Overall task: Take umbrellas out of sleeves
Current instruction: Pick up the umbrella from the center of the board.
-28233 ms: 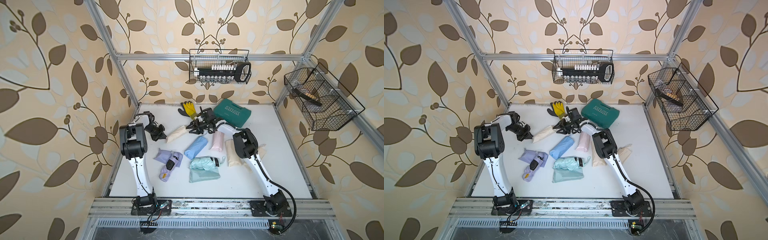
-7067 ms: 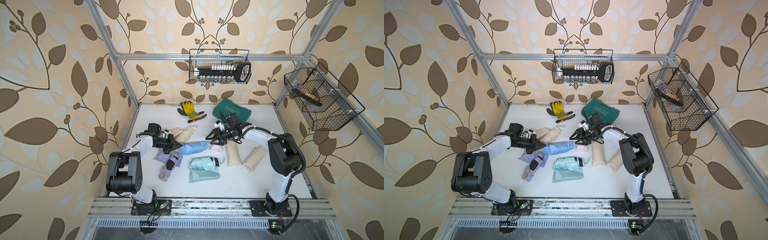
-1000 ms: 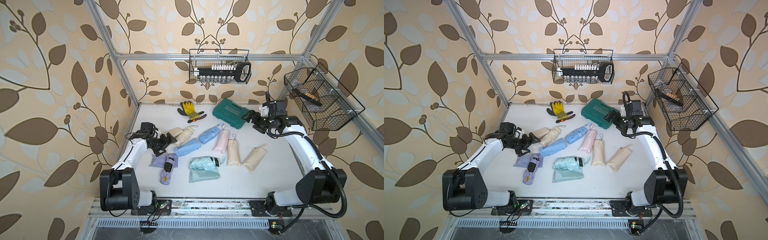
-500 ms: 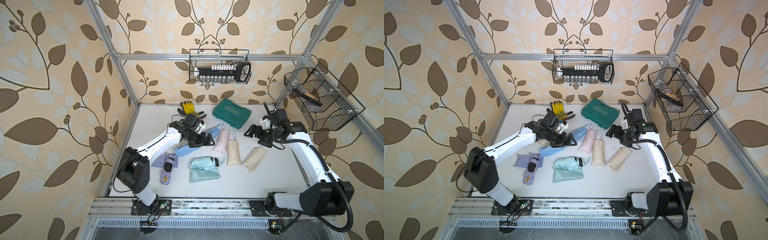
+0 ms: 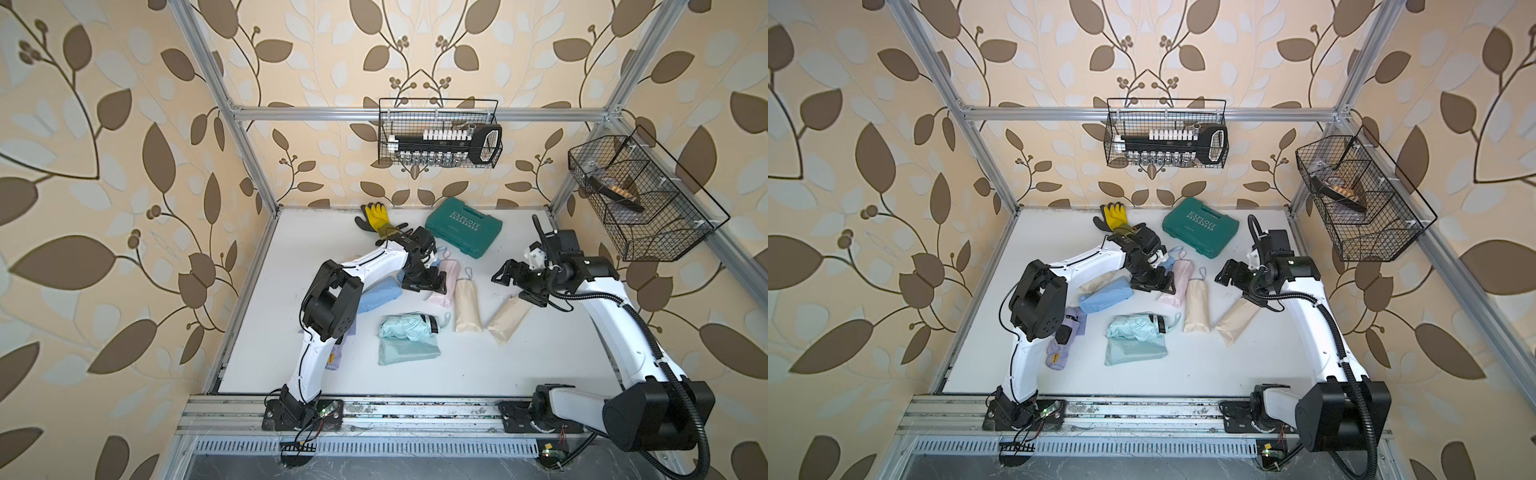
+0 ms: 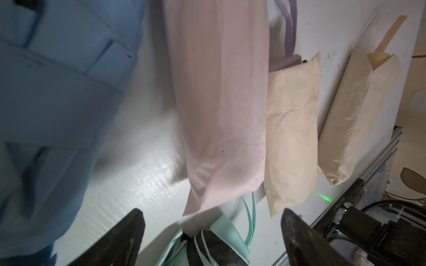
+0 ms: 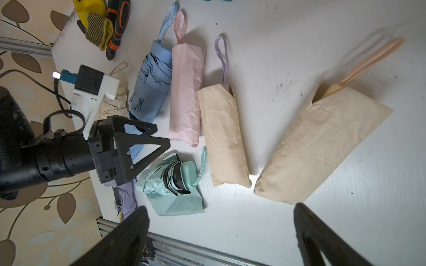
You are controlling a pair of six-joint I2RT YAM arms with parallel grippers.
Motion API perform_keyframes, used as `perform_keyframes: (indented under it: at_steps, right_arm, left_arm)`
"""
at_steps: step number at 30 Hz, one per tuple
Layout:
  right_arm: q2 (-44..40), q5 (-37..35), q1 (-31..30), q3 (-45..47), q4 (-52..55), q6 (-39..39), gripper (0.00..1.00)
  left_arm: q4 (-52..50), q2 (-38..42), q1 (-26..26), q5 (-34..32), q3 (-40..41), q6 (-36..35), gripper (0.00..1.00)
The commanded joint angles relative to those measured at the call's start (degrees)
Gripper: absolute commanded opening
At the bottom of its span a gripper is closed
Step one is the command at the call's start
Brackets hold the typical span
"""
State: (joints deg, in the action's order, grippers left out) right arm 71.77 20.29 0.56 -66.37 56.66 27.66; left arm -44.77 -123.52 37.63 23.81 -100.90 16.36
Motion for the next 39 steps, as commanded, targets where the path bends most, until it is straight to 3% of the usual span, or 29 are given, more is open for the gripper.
perform_keyframes:
  at_steps: [1,10,17,27,30,39]
  right_arm:
    - [1.3,1.2,0.3,0.5,-0.9,0.1,0.94]
    - [3.9,3.5,0.6,0.3,-1.6,0.9,0.94]
    - [4.0,5.1,0.6,1.5,-2.7,2.1,0.94]
    - [3.5,7.3,0.6,4.5,-5.1,3.8,0.93]
    - [3.1,7.4,0.6,4.7,-4.9,3.8,0.92]
    - [2.9,7.5,0.6,4.5,-5.2,3.7,0.92]
  left_arm:
    - [-2.5,-1.2,1.5,-1.0,-3.0,-2.7,0.94]
    - [-7.7,-7.6,3.9,-7.4,-11.4,-6.4,0.94]
    - [-9.7,-10.3,4.3,-14.0,-13.9,-7.8,0.86]
    - [-10.9,-14.5,6.4,-17.3,-19.6,-9.5,0.83]
    - [-11.4,-15.6,6.5,-17.6,-20.7,-10.3,0.79]
    - [-12.4,-16.4,6.5,-18.0,-21.0,-11.1,0.53]
